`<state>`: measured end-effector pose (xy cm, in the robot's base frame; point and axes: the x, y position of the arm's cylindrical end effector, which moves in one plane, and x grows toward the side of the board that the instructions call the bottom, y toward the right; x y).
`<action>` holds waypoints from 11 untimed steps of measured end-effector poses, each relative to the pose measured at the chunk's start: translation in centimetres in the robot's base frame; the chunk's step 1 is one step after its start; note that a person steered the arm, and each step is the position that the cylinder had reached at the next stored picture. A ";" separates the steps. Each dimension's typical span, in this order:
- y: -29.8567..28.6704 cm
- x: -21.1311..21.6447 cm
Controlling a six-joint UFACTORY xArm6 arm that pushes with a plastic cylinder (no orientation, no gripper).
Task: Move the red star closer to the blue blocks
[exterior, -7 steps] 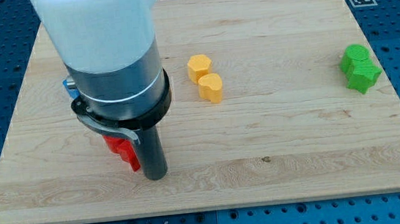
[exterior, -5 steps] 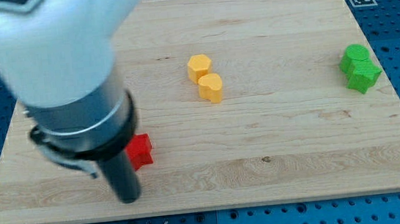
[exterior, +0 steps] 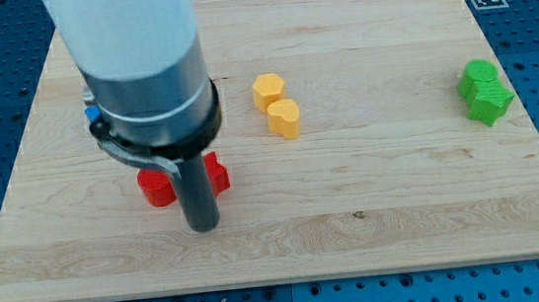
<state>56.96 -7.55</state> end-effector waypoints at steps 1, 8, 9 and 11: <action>1.0 -0.1; -3.7 -9.2; -4.2 -9.2; -5.4 -10.4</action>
<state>46.58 -12.92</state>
